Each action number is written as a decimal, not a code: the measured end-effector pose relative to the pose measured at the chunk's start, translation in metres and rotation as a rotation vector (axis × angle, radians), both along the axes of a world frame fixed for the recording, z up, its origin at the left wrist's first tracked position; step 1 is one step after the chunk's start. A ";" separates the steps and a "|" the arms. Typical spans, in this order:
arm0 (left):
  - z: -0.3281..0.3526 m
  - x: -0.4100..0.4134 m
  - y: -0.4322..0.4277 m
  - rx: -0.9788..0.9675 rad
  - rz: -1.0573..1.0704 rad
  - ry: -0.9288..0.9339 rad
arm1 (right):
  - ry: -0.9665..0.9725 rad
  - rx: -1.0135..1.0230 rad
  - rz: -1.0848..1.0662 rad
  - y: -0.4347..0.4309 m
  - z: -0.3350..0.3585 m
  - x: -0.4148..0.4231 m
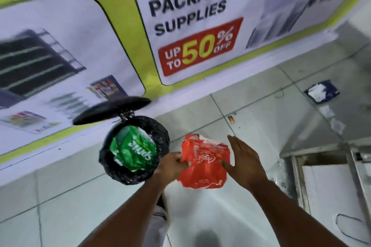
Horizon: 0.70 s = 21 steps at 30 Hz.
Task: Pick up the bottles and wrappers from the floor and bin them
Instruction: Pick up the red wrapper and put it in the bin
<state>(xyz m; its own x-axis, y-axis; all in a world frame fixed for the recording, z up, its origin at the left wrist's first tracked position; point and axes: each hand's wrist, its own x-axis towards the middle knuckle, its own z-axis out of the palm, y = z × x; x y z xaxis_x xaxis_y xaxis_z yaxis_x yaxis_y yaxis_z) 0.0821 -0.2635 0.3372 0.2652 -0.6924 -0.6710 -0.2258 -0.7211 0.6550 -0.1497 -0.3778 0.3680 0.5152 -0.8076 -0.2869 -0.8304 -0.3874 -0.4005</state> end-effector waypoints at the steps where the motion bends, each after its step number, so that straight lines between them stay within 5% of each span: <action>1: 0.024 0.010 0.000 -0.017 0.008 -0.009 | -0.001 -0.010 -0.005 -0.002 0.018 0.008; 10: 0.131 0.119 0.038 0.050 0.119 -0.331 | 0.010 -0.067 0.063 -0.015 0.080 0.072; 21: 0.100 0.185 0.081 0.193 0.228 -0.635 | 0.014 -0.084 0.161 -0.016 0.072 0.115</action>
